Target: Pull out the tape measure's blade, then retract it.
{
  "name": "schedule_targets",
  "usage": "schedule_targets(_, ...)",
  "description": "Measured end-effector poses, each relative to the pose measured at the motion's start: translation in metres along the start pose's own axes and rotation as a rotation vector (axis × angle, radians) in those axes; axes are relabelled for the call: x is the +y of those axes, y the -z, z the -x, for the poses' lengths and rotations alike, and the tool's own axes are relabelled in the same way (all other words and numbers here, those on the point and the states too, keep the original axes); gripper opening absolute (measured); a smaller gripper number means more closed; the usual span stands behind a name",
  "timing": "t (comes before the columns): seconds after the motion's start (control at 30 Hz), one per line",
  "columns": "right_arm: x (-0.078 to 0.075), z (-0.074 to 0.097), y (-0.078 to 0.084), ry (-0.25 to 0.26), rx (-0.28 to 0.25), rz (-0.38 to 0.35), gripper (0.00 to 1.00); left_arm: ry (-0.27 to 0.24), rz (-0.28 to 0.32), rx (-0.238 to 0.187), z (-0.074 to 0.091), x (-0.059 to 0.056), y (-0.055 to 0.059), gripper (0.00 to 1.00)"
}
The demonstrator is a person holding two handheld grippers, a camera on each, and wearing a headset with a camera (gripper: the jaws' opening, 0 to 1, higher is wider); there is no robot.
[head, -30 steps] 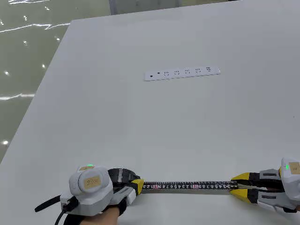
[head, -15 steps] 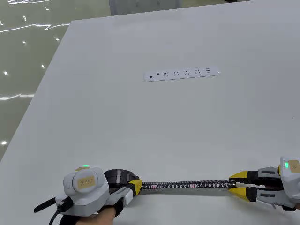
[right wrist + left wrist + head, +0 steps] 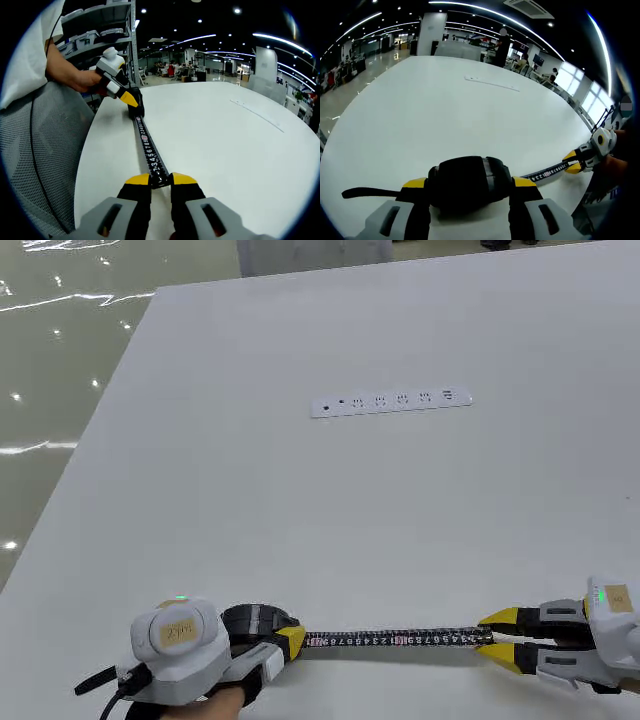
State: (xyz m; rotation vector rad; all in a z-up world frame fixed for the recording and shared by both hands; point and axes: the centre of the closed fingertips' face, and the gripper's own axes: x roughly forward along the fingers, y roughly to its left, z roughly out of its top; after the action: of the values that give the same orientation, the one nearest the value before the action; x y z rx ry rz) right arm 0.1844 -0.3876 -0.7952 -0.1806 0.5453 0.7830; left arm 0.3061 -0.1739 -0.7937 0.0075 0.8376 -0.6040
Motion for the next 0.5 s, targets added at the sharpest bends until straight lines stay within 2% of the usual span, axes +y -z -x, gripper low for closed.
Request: schedule_targets(0.5,0.006,-0.015,-0.012,-0.015,-0.028,-0.011,0.12,0.014,0.017,0.002,0.001,0.000,0.000,0.60)
